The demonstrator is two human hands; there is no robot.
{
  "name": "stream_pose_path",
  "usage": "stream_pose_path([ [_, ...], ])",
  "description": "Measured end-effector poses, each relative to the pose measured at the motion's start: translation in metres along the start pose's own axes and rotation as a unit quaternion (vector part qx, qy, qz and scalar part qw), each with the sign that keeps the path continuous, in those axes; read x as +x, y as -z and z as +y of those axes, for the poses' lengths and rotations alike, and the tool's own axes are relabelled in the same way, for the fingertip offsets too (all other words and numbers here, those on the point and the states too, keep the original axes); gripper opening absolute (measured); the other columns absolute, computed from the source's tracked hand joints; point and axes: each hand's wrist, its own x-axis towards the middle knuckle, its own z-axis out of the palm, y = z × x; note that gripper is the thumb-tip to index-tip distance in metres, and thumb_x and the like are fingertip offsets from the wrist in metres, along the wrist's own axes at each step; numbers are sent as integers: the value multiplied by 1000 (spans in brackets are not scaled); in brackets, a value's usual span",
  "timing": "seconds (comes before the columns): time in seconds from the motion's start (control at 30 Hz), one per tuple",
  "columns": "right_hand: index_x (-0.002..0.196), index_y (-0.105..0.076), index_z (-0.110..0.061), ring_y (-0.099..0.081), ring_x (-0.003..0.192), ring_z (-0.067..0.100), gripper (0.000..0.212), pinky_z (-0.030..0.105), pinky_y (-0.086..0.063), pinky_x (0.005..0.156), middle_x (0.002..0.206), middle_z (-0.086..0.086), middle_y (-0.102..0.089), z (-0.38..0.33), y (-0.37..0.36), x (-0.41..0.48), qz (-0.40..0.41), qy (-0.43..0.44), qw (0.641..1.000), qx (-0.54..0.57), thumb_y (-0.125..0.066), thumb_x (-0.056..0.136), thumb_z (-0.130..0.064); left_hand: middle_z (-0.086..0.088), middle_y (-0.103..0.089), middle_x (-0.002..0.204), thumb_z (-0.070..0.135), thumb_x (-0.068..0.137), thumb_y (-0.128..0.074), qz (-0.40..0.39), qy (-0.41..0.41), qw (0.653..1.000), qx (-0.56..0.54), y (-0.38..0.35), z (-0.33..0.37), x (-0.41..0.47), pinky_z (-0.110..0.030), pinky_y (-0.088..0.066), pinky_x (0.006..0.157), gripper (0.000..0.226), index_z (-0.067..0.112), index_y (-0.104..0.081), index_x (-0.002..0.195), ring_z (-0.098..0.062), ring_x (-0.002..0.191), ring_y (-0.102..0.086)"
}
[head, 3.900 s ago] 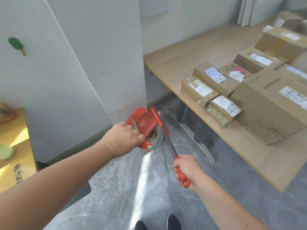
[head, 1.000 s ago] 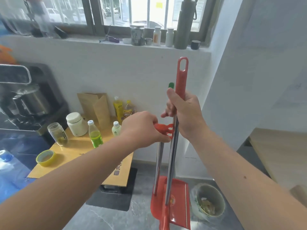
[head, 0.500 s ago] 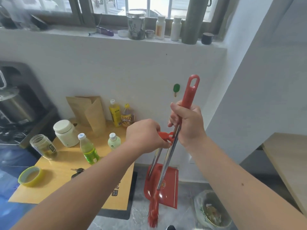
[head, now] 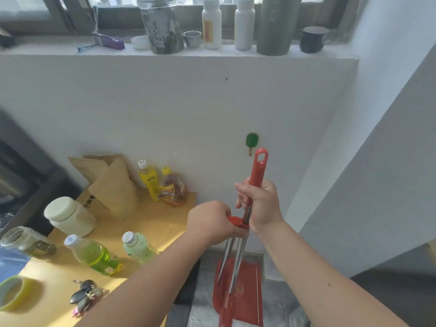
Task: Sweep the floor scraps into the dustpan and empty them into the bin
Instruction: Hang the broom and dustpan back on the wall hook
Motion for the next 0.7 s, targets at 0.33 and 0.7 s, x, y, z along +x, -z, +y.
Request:
stream_pose_path([
  [0.33, 49, -44, -16, -34, 39, 20, 34, 31, -38, 48, 45, 5, -34, 76, 45, 109, 2, -73, 997, -25, -69, 71, -9, 10, -51, 58, 85, 50, -67, -98, 5, 995, -17, -54, -8, 112, -27, -36, 51, 64, 23, -50, 57, -12, 56, -54],
  [0.7, 49, -43, -12, -35, 40, 20, 39, 28, -44, 51, 44, 6, -36, 121, 60, 154, 37, -75, 994, -72, -68, 78, -5, 10, -52, 57, 77, 52, -68, -123, 21, 991, -46, -94, -22, 166, -25, -39, 52, 56, 23, -52, 56, -12, 55, -54],
])
